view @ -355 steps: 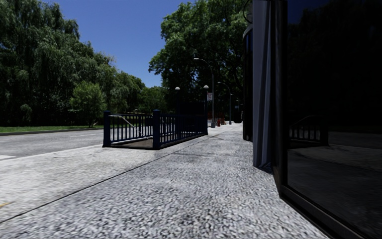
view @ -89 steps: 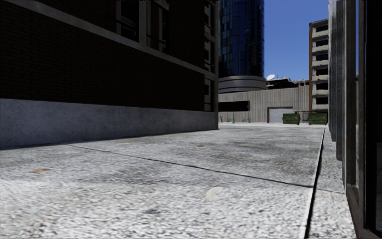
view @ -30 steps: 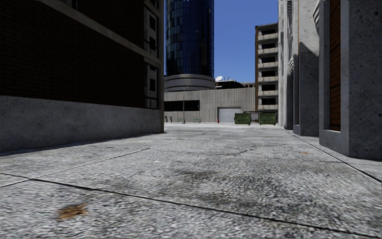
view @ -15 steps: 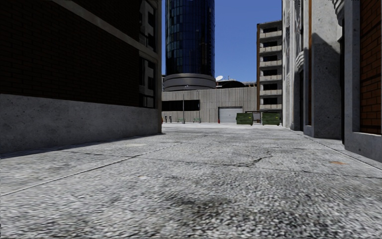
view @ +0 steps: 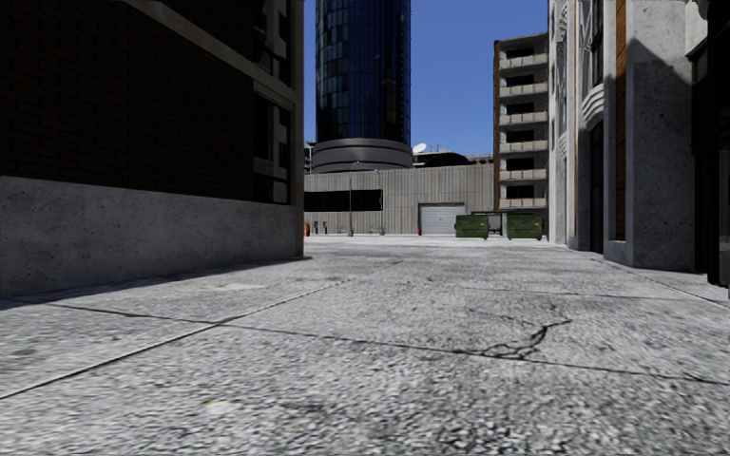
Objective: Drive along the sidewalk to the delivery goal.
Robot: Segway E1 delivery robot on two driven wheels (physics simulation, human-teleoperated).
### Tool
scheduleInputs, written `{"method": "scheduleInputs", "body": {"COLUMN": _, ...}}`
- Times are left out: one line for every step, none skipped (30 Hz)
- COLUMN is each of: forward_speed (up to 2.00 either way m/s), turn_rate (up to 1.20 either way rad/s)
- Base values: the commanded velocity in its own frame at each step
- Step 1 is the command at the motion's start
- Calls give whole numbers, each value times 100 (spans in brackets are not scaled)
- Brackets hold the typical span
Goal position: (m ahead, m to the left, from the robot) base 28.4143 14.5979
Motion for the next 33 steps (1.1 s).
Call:
{"method": "scheduleInputs", "body": {"forward_speed": 200, "turn_rate": 0}}
{"method": "scheduleInputs", "body": {"forward_speed": 200, "turn_rate": 0}}
{"method": "scheduleInputs", "body": {"forward_speed": 200, "turn_rate": 0}}
{"method": "scheduleInputs", "body": {"forward_speed": 200, "turn_rate": 0}}
{"method": "scheduleInputs", "body": {"forward_speed": 200, "turn_rate": 0}}
{"method": "scheduleInputs", "body": {"forward_speed": 200, "turn_rate": 0}}
{"method": "scheduleInputs", "body": {"forward_speed": 200, "turn_rate": 0}}
{"method": "scheduleInputs", "body": {"forward_speed": 200, "turn_rate": 0}}
{"method": "scheduleInputs", "body": {"forward_speed": 200, "turn_rate": 0}}
{"method": "scheduleInputs", "body": {"forward_speed": 200, "turn_rate": 0}}
{"method": "scheduleInputs", "body": {"forward_speed": 200, "turn_rate": 0}}
{"method": "scheduleInputs", "body": {"forward_speed": 200, "turn_rate": 0}}
{"method": "scheduleInputs", "body": {"forward_speed": 200, "turn_rate": 0}}
{"method": "scheduleInputs", "body": {"forward_speed": 200, "turn_rate": 0}}
{"method": "scheduleInputs", "body": {"forward_speed": 200, "turn_rate": 0}}
{"method": "scheduleInputs", "body": {"forward_speed": 200, "turn_rate": 0}}
{"method": "scheduleInputs", "body": {"forward_speed": 200, "turn_rate": 0}}
{"method": "scheduleInputs", "body": {"forward_speed": 200, "turn_rate": 0}}
{"method": "scheduleInputs", "body": {"forward_speed": 200, "turn_rate": 0}}
{"method": "scheduleInputs", "body": {"forward_speed": 200, "turn_rate": 0}}
{"method": "scheduleInputs", "body": {"forward_speed": 200, "turn_rate": 0}}
{"method": "scheduleInputs", "body": {"forward_speed": 200, "turn_rate": 0}}
{"method": "scheduleInputs", "body": {"forward_speed": 200, "turn_rate": 0}}
{"method": "scheduleInputs", "body": {"forward_speed": 200, "turn_rate": 0}}
{"method": "scheduleInputs", "body": {"forward_speed": 200, "turn_rate": 0}}
{"method": "scheduleInputs", "body": {"forward_speed": 200, "turn_rate": 0}}
{"method": "scheduleInputs", "body": {"forward_speed": 200, "turn_rate": 0}}
{"method": "scheduleInputs", "body": {"forward_speed": 200, "turn_rate": 0}}
{"method": "scheduleInputs", "body": {"forward_speed": 200, "turn_rate": 0}}
{"method": "scheduleInputs", "body": {"forward_speed": 200, "turn_rate": 0}}
{"method": "scheduleInputs", "body": {"forward_speed": 200, "turn_rate": 0}}
{"method": "scheduleInputs", "body": {"forward_speed": 200, "turn_rate": 0}}
{"method": "scheduleInputs", "body": {"forward_speed": 200, "turn_rate": 0}}
